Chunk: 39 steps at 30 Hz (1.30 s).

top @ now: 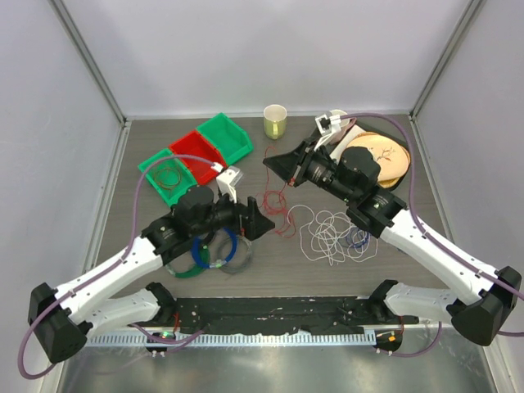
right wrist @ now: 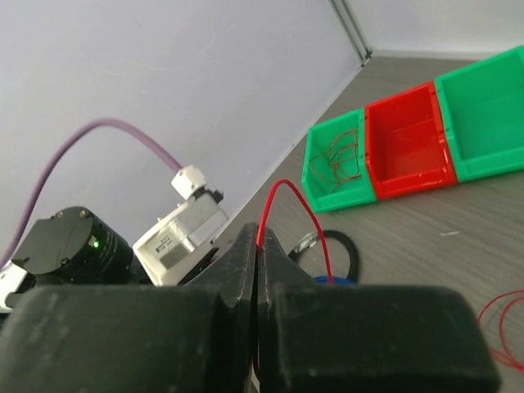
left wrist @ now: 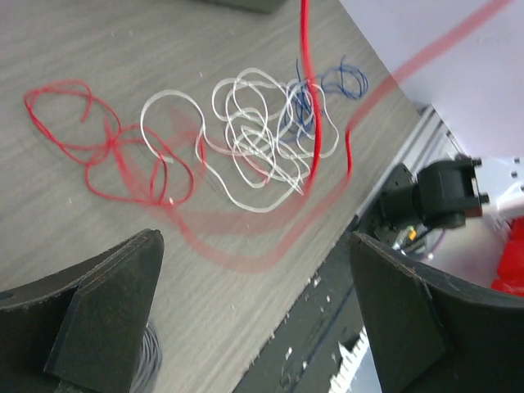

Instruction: Untangle the cables

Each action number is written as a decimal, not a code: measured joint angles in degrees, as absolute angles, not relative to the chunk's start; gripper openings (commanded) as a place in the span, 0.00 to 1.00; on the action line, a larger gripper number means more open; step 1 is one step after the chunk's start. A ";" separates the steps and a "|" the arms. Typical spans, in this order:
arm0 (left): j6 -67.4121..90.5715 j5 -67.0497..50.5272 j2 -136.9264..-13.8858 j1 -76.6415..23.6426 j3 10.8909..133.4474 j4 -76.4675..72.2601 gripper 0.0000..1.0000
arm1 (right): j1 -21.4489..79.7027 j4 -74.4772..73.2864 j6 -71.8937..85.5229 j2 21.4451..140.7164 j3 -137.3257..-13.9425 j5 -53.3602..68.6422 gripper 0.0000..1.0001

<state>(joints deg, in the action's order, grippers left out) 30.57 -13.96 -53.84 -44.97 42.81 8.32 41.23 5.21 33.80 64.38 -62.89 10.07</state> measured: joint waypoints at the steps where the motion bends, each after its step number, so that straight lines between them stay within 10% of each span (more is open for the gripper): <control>1: 30.17 -12.82 -55.22 -45.60 44.14 8.16 1.00 | 41.80 4.82 34.39 64.38 -62.72 9.74 0.01; 31: 24.01 3.01 -61.84 -56.21 49.32 0.78 0.98 | 42.65 2.94 41.32 64.77 -61.10 8.64 0.01; 35: 24.45 4.51 -62.74 -56.45 49.78 0.05 0.66 | 42.65 3.38 42.50 64.77 -60.80 8.69 0.01; 39: 24.67 6.15 -65.80 -57.19 51.44 -0.14 0.00 | 42.65 3.95 43.48 64.75 -59.96 8.64 0.01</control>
<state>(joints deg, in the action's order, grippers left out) 24.67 6.15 -65.80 -57.19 51.44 -0.14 42.65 3.95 43.48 64.75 -59.96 8.64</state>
